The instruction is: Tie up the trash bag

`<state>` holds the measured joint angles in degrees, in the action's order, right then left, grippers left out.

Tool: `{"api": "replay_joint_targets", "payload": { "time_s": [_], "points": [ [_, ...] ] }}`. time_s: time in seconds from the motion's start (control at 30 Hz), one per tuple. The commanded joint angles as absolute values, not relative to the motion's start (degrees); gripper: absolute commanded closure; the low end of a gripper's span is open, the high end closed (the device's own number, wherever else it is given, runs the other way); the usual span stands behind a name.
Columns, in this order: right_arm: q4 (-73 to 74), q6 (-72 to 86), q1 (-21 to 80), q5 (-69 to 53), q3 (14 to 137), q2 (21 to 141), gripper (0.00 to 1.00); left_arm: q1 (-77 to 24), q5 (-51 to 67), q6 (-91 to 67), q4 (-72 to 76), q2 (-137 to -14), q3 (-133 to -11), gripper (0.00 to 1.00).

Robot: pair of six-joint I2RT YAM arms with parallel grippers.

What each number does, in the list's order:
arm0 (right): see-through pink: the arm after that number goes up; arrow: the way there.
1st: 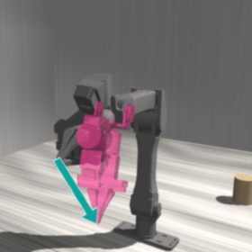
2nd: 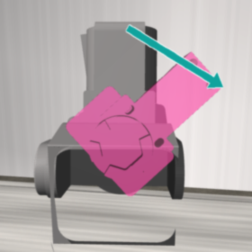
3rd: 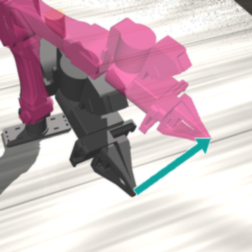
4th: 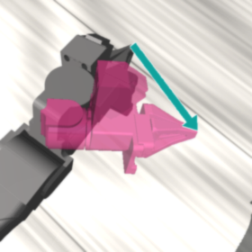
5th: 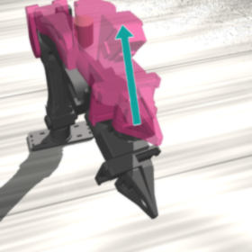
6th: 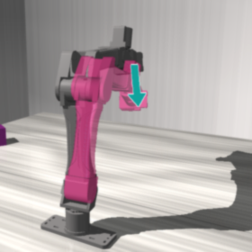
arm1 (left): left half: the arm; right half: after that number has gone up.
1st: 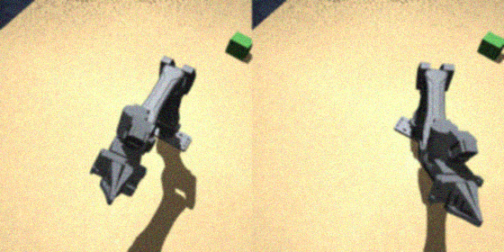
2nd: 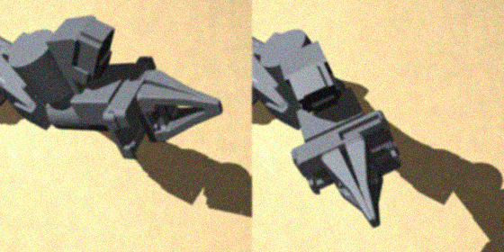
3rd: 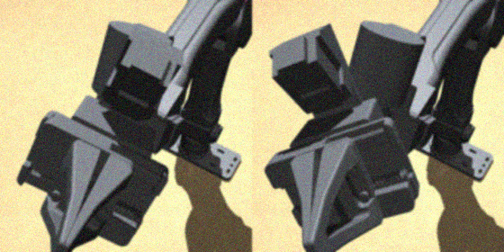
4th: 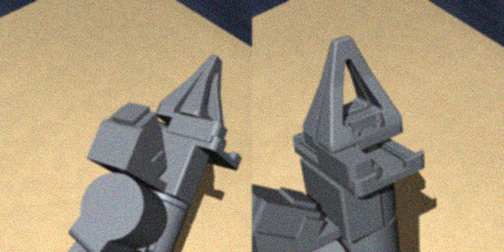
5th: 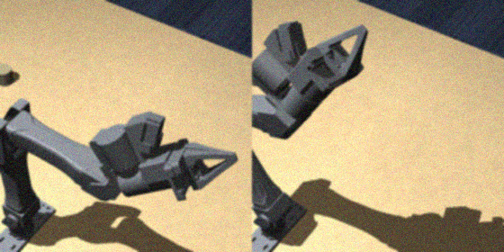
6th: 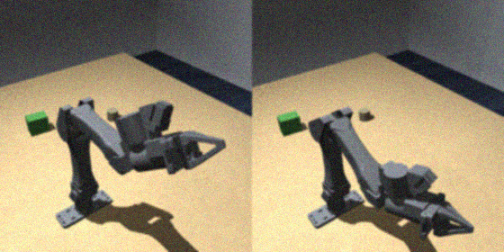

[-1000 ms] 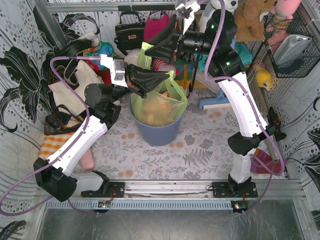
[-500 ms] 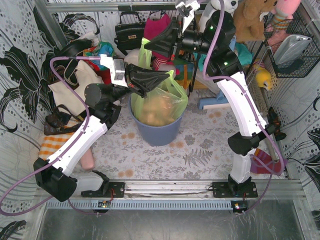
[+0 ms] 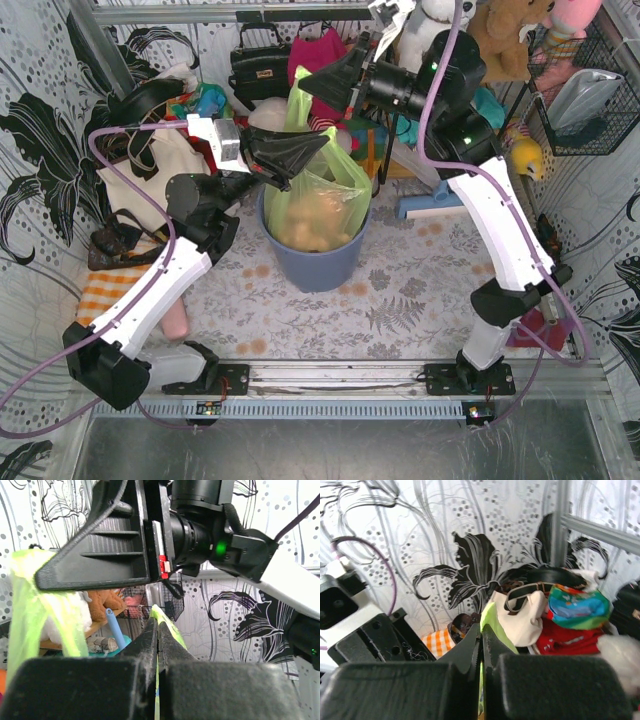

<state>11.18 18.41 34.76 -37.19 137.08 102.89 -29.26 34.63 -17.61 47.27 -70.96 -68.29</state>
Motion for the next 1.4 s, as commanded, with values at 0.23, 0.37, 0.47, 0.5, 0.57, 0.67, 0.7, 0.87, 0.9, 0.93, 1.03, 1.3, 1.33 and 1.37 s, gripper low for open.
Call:
{"api": "replay_joint_targets", "payload": {
  "time_s": [0.23,0.37,0.47,0.5,0.57,0.67,0.7,0.87,0.9,0.93,1.03,1.3,1.33,1.37],
  "points": [
    [11.9,26.4,35.1,-13.3,113.5,85.4,1.00,-29.5,35.5,-16.7,51.8,-70.1,-68.1,1.00],
    [11.8,28.5,35.1,-12.0,107.4,81.3,1.00,-29.5,35.3,-16.5,51.9,-70.2,-68.3,1.00],
    [11.1,30.0,35.2,-12.4,103.4,78.4,1.00,-29.5,35.4,-16.6,52.0,-70.2,-68.2,1.00],
    [10.9,30.4,35.2,-12.6,102.3,77.7,1.00,-29.5,35.3,-16.6,52.0,-70.2,-68.1,1.00],
    [10.4,31.0,35.2,-13.4,100.3,76.1,1.00,-29.5,35.2,-16.6,52.0,-70.1,-68.0,1.00],
    [9.9,31.3,35.2,-15.1,97.7,73.9,1.00,-29.5,34.9,-16.6,51.9,-70.0,-67.8,1.00],
    [9.5,31.4,35.1,-15.9,96.7,73.1,1.00,-29.5,34.7,-16.6,51.9,-69.9,-67.7,1.00],
    [4.9,30.5,35.1,-20.9,89.6,68.8,1.00,-29.5,34.5,-16.3,51.4,-69.7,-67.6,1.00],
    [3.6,30.2,35.2,-22.3,88.5,68.2,1.00,-29.5,34.4,-16.3,51.3,-69.7,-67.6,1.00],
    [2.4,30.2,35.2,-23.6,87.4,67.7,1.00,-29.5,34.3,-16.3,51.2,-69.7,-67.6,1.00],
    [-1.2,30.7,35.2,-26.8,84.0,66.2,1.00,-29.5,34.3,-16.2,50.9,-69.6,-67.4,1.00],
    [-10.7,31.9,35.2,-30.5,76.1,62.6,1.00,-29.5,33.8,-16.0,50.5,-69.6,-67.0,1.00],
    [-10.9,31.7,35.2,-31.0,75.9,62.6,1.00,-29.5,33.8,-16.1,50.5,-69.7,-67.1,1.00],
    [-10.8,31.3,35.2,-31.2,75.8,62.4,1.00,-29.5,33.9,-16.1,50.4,-69.8,-67.3,1.00]
  ]
}}
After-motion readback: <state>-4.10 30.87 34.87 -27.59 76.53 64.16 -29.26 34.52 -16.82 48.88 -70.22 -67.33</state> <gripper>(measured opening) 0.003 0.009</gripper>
